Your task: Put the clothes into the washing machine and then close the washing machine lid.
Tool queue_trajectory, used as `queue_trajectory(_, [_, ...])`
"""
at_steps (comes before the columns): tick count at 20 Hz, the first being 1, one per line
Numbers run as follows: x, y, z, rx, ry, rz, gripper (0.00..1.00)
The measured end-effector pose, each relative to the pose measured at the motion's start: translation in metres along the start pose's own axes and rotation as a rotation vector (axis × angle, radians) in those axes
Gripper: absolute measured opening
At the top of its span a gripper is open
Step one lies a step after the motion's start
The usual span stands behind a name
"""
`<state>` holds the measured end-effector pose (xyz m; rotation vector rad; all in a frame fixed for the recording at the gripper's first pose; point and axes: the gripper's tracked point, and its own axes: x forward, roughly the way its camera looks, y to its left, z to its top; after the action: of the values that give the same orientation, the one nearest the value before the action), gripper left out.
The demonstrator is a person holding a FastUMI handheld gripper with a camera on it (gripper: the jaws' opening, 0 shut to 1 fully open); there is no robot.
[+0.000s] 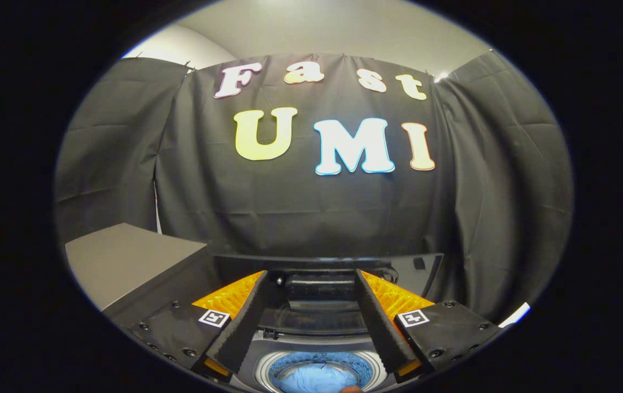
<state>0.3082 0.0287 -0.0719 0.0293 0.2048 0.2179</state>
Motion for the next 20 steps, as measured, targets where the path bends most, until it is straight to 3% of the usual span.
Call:
queue_trajectory(8, [0.059, -0.007, 0.02, -0.001, -0.02, -0.029, 0.96])
queue_trajectory(12, [0.084, -0.016, 0.009, 0.029, 0.024, -0.048, 0.96])
queue_trajectory(20, [0.091, -0.019, -0.003, 0.041, 0.083, -0.049, 0.96])
